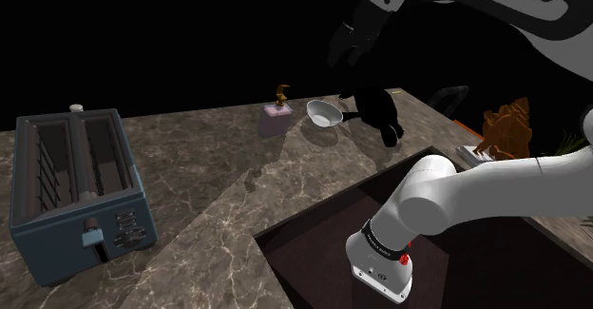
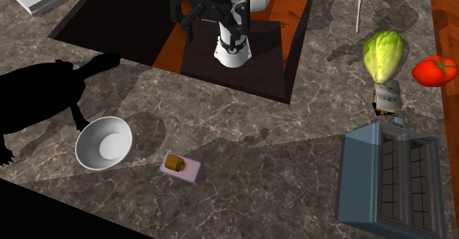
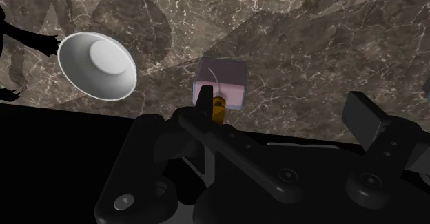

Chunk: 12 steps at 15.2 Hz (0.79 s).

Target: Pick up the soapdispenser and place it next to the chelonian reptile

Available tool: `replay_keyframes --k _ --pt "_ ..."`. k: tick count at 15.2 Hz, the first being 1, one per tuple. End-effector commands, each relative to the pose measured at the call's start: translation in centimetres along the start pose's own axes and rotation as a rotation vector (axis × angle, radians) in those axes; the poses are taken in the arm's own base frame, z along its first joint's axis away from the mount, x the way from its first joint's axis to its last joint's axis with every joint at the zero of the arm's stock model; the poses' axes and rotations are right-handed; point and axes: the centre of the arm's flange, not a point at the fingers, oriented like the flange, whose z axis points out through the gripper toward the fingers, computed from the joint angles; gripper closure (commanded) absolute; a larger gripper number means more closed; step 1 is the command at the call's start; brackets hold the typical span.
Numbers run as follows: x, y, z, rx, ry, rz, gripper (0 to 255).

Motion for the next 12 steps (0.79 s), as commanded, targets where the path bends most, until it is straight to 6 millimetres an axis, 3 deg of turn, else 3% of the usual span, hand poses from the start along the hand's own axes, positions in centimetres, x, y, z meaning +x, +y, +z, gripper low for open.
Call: replay_keyframes --k 1,12 --pt "0.0 0.0 0.0 0.0 0.0 0.0 0" --pt "6.8 5.8 12.1 0.12 0.02 0.008 0"
